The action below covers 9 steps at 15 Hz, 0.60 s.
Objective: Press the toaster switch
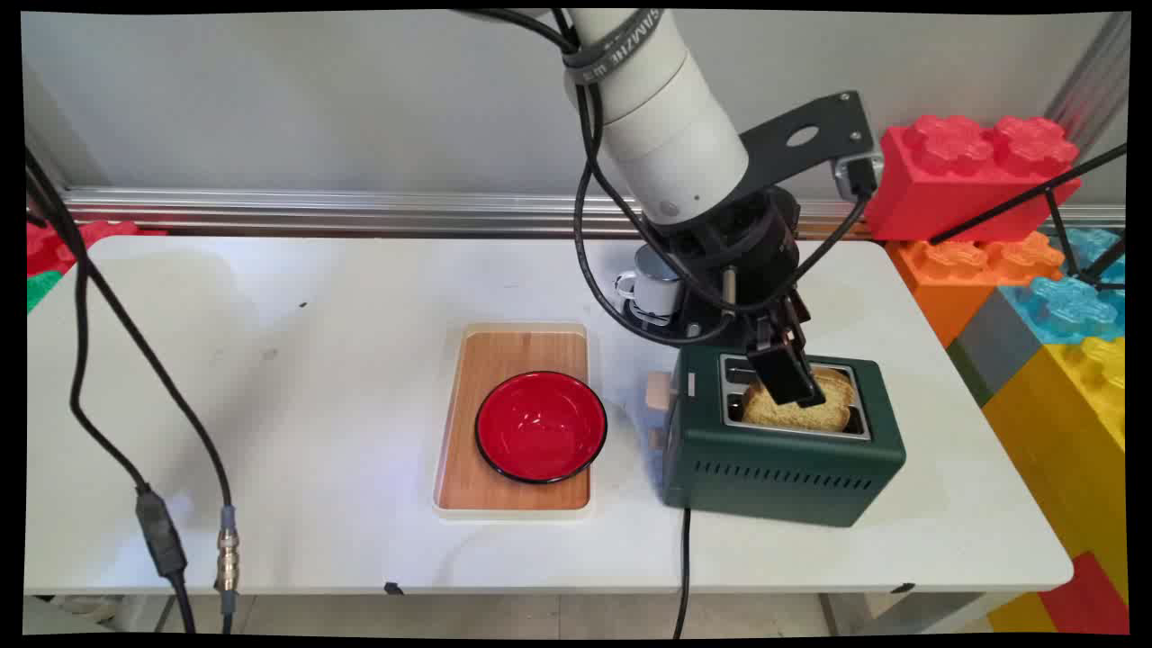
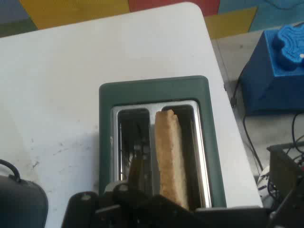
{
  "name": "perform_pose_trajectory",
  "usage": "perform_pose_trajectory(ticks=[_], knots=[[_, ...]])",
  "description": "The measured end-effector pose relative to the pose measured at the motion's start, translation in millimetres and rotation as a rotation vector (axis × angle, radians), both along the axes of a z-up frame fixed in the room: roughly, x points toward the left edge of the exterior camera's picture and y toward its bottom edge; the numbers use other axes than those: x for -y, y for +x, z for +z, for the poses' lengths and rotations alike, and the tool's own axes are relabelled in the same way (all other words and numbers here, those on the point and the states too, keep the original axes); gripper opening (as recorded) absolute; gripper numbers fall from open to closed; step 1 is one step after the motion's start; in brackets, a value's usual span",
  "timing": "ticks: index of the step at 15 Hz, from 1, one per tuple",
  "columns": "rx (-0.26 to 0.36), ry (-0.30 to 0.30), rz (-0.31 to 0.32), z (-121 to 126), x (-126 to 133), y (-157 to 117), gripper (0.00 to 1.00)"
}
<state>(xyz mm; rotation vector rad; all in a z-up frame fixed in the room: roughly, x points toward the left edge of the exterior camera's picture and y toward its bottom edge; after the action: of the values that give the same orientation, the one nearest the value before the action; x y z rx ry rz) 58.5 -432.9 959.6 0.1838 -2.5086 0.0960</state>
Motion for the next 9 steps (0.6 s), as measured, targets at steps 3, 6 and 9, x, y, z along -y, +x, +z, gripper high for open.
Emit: perform_pose_trajectory(ticks=[3,6,9], knots=[[-0.034,0.010,0.028,4.8,1.7,4.1,1.00],[-0.074,0.021,0.053,11.5,3.3,13.3,1.00],[-0.108,0.032,0.069,16.6,4.3,24.6,1.00]])
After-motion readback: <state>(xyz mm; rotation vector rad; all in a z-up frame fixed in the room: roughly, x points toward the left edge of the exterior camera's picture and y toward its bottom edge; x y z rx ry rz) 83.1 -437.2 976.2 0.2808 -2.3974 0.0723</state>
